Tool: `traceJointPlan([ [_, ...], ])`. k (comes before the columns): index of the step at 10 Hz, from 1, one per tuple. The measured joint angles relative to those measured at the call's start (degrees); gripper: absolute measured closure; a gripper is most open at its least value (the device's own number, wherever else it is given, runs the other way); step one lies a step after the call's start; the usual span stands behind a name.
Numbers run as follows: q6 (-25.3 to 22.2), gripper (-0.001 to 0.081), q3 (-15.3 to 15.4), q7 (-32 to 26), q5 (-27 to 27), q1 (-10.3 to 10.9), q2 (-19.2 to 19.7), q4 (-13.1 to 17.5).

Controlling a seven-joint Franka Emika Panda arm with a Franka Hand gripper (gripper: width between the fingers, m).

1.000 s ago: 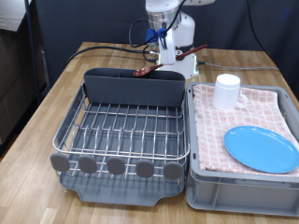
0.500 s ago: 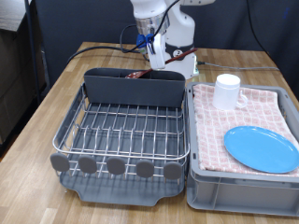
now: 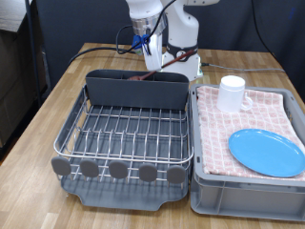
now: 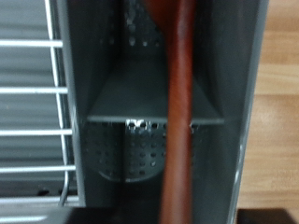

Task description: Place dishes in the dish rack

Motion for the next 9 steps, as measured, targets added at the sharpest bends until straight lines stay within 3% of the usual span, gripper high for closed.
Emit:
traceJointPlan([
  [1, 0.1, 0.0475, 0.5, 1.4, -1.8, -0.6, 0.0, 0.0],
  [2, 0.4, 0.0475, 1.0, 2.9, -3.4, -1.1, 0.0, 0.0],
  [4, 2.2, 0.016, 4.2, 9.8, -11.0, -3.4, 0.0, 0.0],
  [5, 3.4, 0.016, 6.6, 14.0, -15.6, -4.8, -0.1, 0.0],
  [6, 4.1, 0.0042, 8.6, 17.6, -19.0, -5.6, -0.2, -0.1],
  [9, 2.9, 0.0005, 12.4, 21.6, -21.2, -5.9, -2.4, 0.3],
])
